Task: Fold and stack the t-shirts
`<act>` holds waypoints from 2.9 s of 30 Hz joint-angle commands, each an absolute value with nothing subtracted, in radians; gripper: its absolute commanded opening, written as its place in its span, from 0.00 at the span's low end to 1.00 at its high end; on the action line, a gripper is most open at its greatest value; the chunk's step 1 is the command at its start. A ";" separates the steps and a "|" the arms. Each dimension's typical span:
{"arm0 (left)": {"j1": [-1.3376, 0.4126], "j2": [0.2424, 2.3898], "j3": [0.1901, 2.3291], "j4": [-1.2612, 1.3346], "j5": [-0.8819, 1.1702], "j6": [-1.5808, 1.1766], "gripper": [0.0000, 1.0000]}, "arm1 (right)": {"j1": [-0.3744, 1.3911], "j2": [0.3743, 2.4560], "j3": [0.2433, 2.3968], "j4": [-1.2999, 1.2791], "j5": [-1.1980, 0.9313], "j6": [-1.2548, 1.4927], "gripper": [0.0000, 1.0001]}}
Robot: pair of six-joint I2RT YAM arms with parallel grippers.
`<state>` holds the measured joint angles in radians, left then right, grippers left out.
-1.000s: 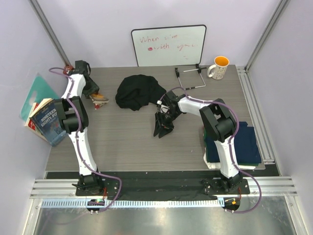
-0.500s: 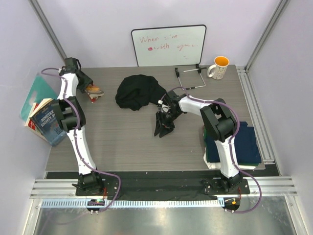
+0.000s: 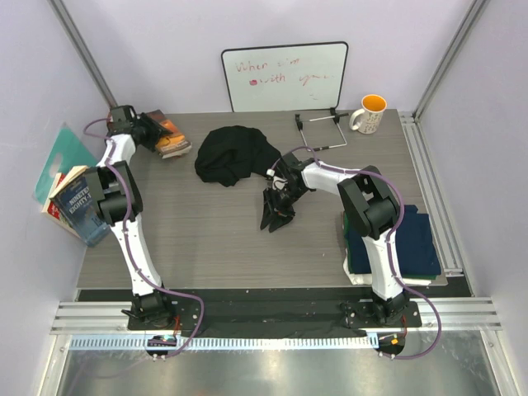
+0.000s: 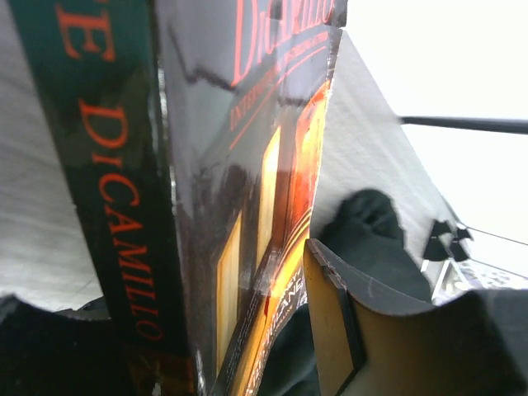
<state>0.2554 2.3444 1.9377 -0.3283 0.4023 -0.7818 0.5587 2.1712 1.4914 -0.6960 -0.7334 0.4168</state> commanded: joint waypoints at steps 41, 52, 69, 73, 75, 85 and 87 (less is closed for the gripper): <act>0.261 2.207 1.934 -0.277 0.118 -0.893 0.00 | 0.529 2.077 1.428 -0.686 -0.738 0.388 0.43; 0.258 2.339 2.177 -0.681 -0.196 -1.006 0.00 | 0.517 2.051 1.450 -0.683 -0.742 0.403 0.42; 0.281 2.388 2.025 -0.368 0.115 -1.233 0.00 | 0.505 2.042 1.448 -0.684 -0.759 0.397 0.42; 0.279 2.385 2.033 -0.420 0.077 -1.236 0.00 | 0.502 2.046 1.450 -0.683 -0.764 0.397 0.42; 0.279 2.378 2.016 -0.391 0.078 -1.241 0.00 | 0.500 2.049 1.453 -0.686 -0.769 0.397 0.42; 0.273 2.342 1.919 -0.262 0.061 -1.331 0.00 | 0.494 2.063 1.465 -0.686 -0.770 0.399 0.43; 0.273 2.333 1.904 -0.258 0.045 -1.333 0.00 | 0.491 2.063 1.463 -0.684 -0.770 0.397 0.43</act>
